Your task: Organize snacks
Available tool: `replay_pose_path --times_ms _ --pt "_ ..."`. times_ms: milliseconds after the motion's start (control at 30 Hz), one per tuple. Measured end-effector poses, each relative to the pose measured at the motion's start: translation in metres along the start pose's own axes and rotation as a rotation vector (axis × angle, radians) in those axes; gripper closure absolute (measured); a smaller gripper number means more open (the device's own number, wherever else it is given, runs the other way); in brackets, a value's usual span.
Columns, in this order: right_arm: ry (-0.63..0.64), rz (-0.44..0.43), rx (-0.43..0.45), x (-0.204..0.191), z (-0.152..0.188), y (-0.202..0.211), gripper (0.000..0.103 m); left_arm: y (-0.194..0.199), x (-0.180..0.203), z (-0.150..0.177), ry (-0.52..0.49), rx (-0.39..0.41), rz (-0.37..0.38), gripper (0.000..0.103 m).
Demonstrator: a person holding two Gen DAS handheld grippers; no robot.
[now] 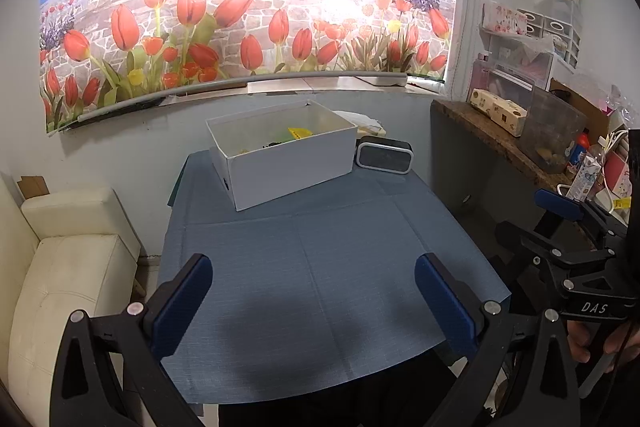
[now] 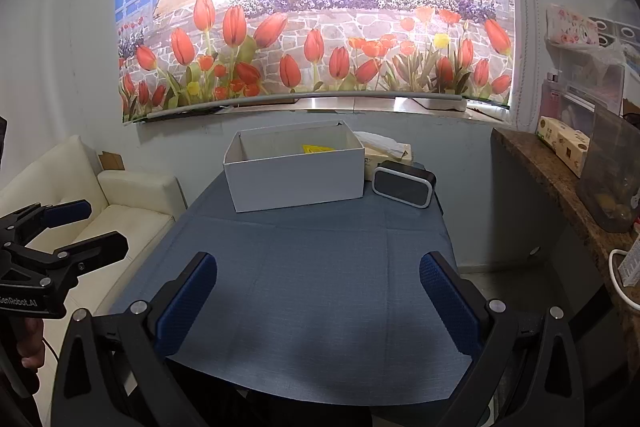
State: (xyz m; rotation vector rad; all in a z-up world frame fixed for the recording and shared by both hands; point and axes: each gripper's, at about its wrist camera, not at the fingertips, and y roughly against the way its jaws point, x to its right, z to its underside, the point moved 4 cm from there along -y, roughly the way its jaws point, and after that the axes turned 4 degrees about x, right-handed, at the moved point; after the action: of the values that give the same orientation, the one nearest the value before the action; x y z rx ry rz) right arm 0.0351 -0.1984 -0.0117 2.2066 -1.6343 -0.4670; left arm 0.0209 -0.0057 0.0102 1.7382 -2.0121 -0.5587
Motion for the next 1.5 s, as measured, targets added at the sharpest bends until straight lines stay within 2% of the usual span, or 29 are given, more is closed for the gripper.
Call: replay_pose_path --times_ms 1500 --pt "-0.002 -0.023 -0.003 -0.0013 0.0028 -0.0013 0.000 -0.0036 0.0026 0.0021 -0.010 -0.013 0.011 0.000"
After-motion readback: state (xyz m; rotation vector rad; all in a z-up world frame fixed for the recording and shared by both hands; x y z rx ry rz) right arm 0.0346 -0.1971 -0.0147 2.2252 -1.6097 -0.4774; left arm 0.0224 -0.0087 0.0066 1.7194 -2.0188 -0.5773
